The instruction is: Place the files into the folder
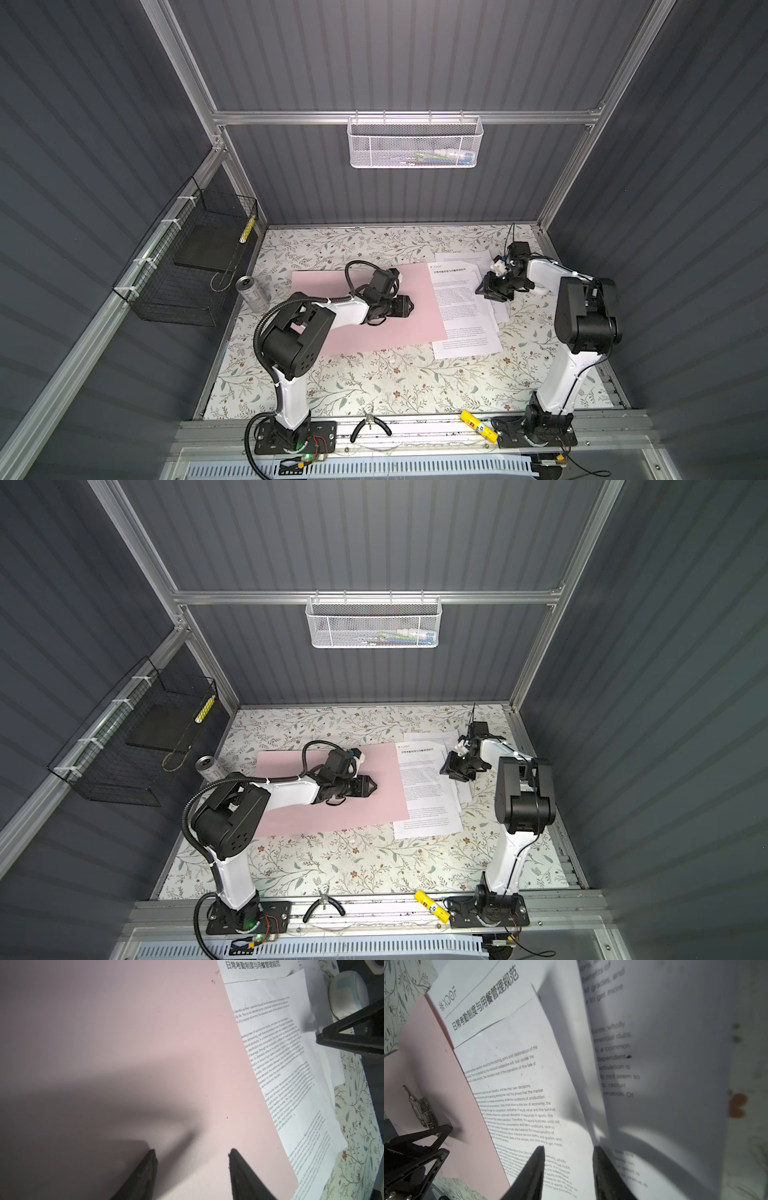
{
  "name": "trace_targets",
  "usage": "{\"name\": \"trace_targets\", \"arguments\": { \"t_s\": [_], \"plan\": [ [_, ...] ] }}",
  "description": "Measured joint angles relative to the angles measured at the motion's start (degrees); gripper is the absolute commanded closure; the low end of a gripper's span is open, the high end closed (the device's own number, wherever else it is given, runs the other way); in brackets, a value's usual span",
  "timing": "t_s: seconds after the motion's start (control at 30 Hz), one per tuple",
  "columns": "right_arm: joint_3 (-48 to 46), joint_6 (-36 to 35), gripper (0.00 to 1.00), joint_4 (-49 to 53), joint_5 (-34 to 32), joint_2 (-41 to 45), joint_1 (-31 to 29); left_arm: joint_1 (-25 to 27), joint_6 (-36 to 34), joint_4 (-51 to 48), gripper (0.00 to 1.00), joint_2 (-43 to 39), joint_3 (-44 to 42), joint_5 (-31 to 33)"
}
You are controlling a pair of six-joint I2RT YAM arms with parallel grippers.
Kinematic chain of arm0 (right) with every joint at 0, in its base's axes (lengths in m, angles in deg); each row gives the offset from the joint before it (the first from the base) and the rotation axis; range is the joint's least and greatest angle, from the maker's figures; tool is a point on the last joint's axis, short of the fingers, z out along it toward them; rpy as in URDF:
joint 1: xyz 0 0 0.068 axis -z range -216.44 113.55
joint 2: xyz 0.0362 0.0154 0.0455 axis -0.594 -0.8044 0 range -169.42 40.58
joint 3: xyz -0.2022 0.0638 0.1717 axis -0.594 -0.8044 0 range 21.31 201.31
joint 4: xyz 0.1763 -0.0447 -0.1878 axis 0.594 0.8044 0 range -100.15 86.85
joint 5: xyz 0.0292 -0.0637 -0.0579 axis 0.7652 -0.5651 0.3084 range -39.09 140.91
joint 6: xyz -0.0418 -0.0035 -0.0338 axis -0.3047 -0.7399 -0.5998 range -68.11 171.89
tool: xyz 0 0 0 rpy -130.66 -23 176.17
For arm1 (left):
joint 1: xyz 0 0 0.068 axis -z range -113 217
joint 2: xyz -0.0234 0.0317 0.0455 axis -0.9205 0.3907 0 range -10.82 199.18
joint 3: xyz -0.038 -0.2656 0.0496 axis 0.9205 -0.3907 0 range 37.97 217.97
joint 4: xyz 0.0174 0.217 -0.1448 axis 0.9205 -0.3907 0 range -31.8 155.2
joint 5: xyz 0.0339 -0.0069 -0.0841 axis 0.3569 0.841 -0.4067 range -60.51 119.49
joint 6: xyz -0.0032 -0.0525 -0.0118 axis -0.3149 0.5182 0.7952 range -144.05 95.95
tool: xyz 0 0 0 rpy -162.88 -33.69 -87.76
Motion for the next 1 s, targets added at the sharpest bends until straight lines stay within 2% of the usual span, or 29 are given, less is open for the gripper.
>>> {"name": "trace_targets", "arguments": {
  "t_s": [0.6,1.0],
  "plan": [
    [0.7,-1.3,0.59,0.5,-1.2,-1.8,0.0,0.0,0.0,0.0,0.43,0.0,0.0,0.0],
    [1.4,-3.1,0.61,2.0,3.1,-1.9,0.0,0.0,0.0,1.5,0.43,0.6,0.0,0.0]
  ]
}}
